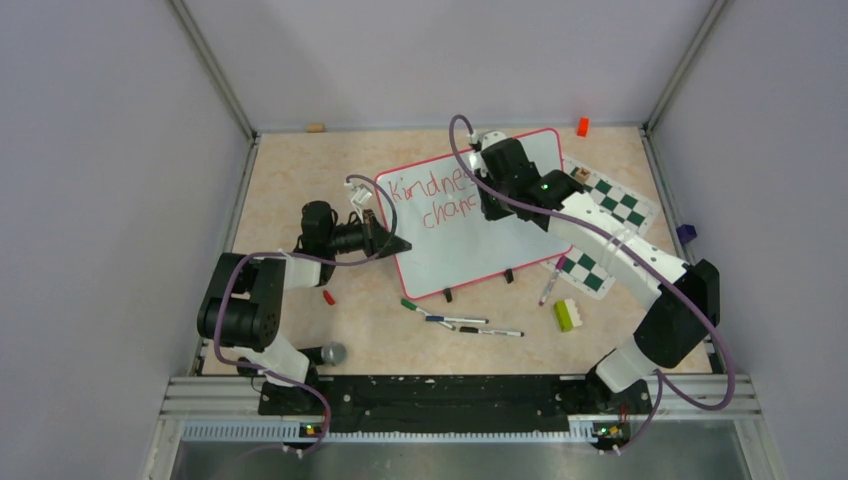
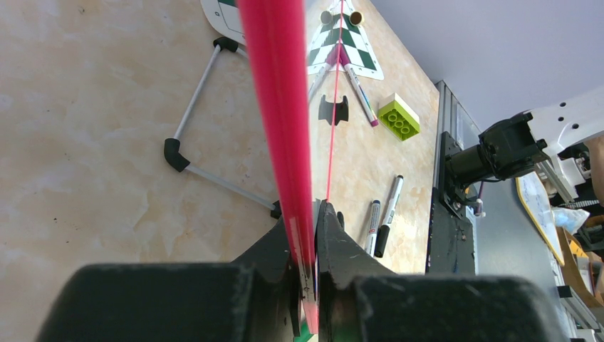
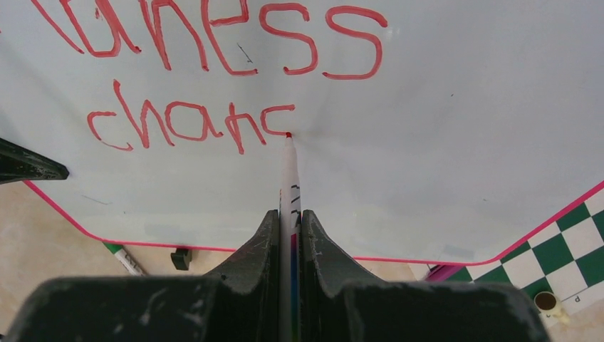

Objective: Write a sentence on the whiteboard
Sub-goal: Open the sentence on the whiteboard.

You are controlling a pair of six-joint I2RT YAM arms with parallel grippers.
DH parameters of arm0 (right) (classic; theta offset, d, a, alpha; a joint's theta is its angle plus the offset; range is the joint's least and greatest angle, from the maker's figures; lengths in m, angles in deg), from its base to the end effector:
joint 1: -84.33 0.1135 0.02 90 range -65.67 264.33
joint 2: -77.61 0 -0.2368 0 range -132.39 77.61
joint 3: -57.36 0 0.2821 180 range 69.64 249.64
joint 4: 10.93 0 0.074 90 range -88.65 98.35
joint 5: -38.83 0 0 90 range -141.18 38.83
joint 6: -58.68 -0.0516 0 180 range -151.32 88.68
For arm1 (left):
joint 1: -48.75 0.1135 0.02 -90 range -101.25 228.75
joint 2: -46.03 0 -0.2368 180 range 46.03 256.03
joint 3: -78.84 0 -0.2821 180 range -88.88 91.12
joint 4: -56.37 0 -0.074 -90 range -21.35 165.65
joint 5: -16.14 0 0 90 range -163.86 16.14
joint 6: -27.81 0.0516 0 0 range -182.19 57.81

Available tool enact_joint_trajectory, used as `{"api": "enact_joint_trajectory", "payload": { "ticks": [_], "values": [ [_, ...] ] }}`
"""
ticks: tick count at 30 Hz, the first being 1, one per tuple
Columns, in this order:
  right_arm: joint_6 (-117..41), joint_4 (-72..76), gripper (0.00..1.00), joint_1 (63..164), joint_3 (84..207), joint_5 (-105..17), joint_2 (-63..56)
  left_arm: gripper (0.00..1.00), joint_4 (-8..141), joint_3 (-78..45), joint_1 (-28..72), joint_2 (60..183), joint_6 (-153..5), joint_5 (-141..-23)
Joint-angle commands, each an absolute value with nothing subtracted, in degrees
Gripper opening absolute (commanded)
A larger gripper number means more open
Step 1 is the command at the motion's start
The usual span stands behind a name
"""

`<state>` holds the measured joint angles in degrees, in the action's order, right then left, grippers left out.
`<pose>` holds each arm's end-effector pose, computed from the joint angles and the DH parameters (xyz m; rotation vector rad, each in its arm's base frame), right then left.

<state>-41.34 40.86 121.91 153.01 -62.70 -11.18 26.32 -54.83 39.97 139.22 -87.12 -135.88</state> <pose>0.3100 0.2256 0.2960 -0.4621 2.2957 0.1756 0.3094 -0.0939 0.1157 0.5324 1.8595 -1.3964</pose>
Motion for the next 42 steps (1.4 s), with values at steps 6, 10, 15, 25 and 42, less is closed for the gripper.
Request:
{"api": "enact_joint_trajectory", "payload": {
  "ticks": [6,10,15,25,42],
  "values": [
    [-40.54,39.34,0.00,121.21,157.79,-66.46,-13.21,0.00,31.56,-56.56,39.87,141.80,-79.85,-125.10],
    [-40.32,39.19,0.00,121.31,158.72,-66.26,-13.51,0.00,31.56,-56.58,39.87,141.83,-79.85,-125.10],
    [-40.11,39.25,0.00,121.23,159.19,-66.37,-13.54,0.00,31.61,-56.53,39.87,141.83,-79.88,-125.02],
    [-40.16,39.84,0.00,121.23,156.25,-65.64,-12.58,0.00,31.65,-56.58,39.87,141.75,-79.85,-125.10],
    [-42.41,37.39,0.00,121.23,149.34,-58.96,-9.67,0.00,31.47,-56.68,39.87,141.77,-79.85,-125.19]
  ]
}}
